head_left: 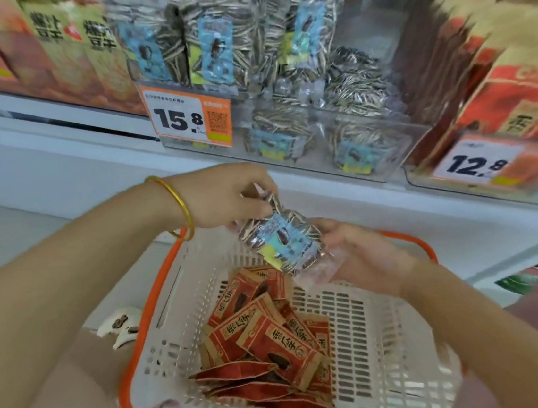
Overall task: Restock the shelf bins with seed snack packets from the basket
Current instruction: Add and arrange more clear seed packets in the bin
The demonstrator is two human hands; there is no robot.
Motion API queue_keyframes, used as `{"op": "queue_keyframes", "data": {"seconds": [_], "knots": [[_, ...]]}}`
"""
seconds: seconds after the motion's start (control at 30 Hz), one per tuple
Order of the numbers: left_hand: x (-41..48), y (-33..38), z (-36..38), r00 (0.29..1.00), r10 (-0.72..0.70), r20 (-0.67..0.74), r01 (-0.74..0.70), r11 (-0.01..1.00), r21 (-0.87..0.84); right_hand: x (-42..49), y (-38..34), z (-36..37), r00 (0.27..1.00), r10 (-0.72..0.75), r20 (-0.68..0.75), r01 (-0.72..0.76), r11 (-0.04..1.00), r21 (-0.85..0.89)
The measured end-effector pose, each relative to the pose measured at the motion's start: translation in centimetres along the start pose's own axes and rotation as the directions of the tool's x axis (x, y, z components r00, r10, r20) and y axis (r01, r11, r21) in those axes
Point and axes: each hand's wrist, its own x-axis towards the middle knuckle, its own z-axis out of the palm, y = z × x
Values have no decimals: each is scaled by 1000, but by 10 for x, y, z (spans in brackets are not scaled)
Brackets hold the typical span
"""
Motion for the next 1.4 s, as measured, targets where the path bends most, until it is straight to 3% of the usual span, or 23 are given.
{"op": "queue_keyframes", "data": {"seconds": [0.1,0.17,0.23,0.33,0.47,0.57,0.7,0.77,0.93,1.1,1.4], "knots": [[4,20,1,994,76,-83,-70,994,80,-12,-23,1,991,-124,-44,114,976,-185],[5,30,2,973,160,-168,-147,985,92,-17,-43,3,952,-278,-131,172,835,-523],[6,39,2,918,269,-292,-262,963,64,-19,-64,8,900,-414,-137,201,671,-714],[7,47,-3,810,341,-477,-361,931,52,-22,-88,14,876,-468,-115,258,657,-709],[12,36,-12,634,471,-612,-308,881,359,-27,-114,18,817,-510,-269,282,761,-584],[16,25,-20,609,481,-631,-129,845,519,-24,-126,25,721,-570,-395,230,734,-638],[18,21,-26,615,553,-562,-80,753,653,2,-164,21,487,-678,-551,376,732,-568],[19,21,-26,615,564,-551,-73,737,672,21,-178,16,419,-703,-574,405,711,-575],[21,23,-26,614,557,-559,-71,744,664,52,-183,13,391,-771,-503,228,610,-759],[22,25,-25,609,556,-566,-63,745,664,55,-168,7,463,-778,-425,-42,459,-887],[22,25,-22,592,545,-594,-65,767,638,47,-165,6,491,-770,-407,7,471,-882]]}}
